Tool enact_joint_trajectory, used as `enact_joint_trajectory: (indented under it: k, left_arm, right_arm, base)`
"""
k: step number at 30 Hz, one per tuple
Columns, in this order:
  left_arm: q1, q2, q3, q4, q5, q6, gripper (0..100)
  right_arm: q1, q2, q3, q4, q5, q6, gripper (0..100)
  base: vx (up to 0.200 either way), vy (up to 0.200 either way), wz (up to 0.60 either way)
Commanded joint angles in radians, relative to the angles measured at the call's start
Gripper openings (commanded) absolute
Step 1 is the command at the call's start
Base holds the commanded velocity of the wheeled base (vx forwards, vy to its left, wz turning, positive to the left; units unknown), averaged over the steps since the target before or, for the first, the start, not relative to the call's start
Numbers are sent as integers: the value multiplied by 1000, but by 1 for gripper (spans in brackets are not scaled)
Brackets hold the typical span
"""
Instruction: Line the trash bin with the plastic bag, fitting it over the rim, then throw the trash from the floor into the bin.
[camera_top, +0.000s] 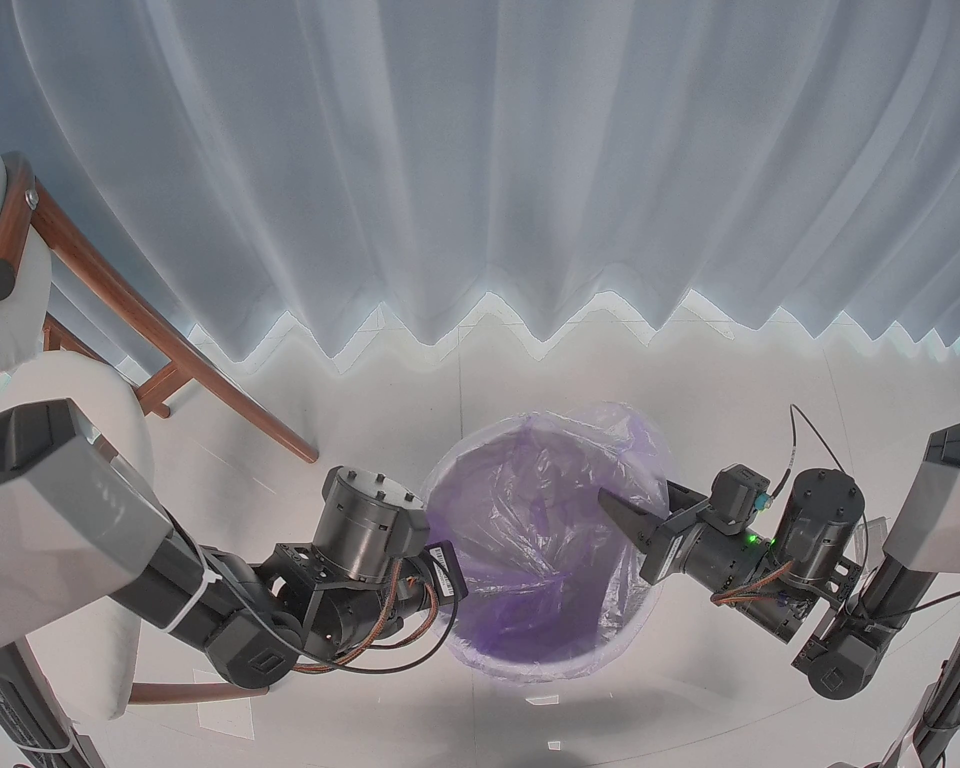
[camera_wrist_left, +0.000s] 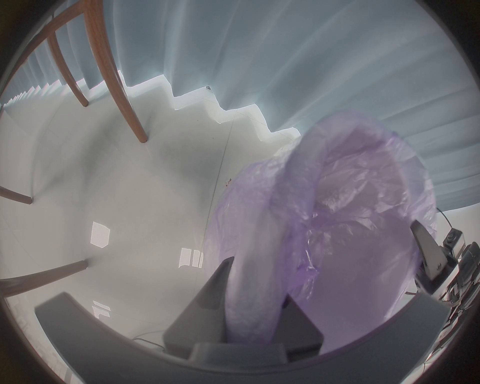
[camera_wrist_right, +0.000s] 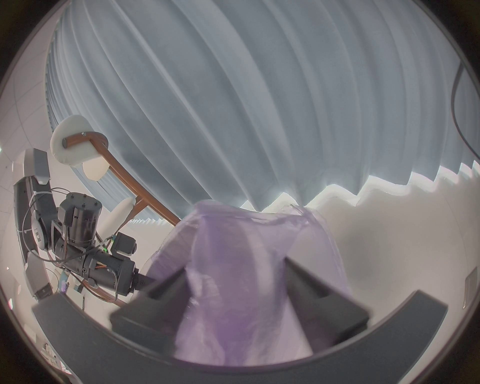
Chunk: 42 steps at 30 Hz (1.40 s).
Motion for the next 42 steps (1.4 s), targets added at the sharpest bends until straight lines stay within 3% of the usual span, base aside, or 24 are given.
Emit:
enact_joint_trajectory:
  k: [1,13,21,26,33,38,42]
  left_arm:
    - [0,-3,1,2,1,-1,0]
    - [14,-2,-2,4,1,1,0]
    - [39,-7,7,5,1,2,0]
    - [49,-10,18,5,1,4,0]
    - [58,-25,41,4,-3,5,0]
    - [71,-30,44,4,-3,4,0]
    - [71,-33,45,4,-1,2,0]
  right_arm:
    - [0,-2,25,-14,-3,3,100]
    - [-8,-17,134,-14,-5,8,100]
    - [-17,-112,145,-13,1,133,100]
    - [-54,-141,145,-13,1,255,100]
    - [-83,-148,172,-13,9,344,100]
    - [-79,-158,264,-14,113,299,100]
    - [-82,-209,287,-13,178,350,100]
  base:
    - [0,0,0]
    - [0,0,0]
    - [0,0,0]
    - [0,0,0]
    - [0,0,0]
    - [0,0,0]
    - [0,0,0]
